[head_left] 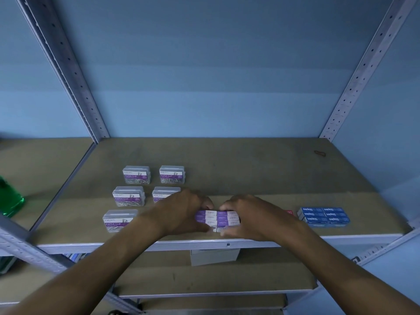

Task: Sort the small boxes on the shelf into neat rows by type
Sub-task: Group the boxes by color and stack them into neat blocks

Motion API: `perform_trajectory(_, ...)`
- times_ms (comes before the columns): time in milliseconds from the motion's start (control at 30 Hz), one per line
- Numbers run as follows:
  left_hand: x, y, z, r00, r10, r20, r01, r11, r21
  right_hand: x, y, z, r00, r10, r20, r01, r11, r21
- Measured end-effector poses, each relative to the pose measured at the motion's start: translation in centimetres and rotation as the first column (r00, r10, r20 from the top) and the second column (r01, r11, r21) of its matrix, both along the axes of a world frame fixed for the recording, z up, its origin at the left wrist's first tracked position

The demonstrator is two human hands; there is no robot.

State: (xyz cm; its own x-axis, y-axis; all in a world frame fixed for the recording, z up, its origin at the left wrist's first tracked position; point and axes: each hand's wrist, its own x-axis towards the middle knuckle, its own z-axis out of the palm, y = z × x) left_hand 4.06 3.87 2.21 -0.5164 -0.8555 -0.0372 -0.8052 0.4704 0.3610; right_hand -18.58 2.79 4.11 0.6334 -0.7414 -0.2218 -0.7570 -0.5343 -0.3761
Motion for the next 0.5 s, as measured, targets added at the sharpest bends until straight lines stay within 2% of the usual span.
perform_trajectory(133, -0.2, 0.1, -0.6, 0.999, 0.033, 0.0, -0.033, 0.999, -0.032, 0.2, 0.0, -0.5, 1.0, 0.0, -0.009, -0.001, 0.995, -0.103)
perform_trajectory(333, -0.6, 0.4, -1.2, 0.997, 0.078, 0.023, -0.075, 0.99, -0.115, 0.4, 0.0, -0.8, 0.999, -0.037, -0.028, 0.033, 0.99, -0.139)
perform_trajectory(500, -0.2, 1.0, -0.2, 0.998, 0.045, 0.034, -0.037, 0.978, -0.203, 0.9, 0.3, 0.3, 0.998, -0.059, -0.008, 0.057, 0.99, -0.129)
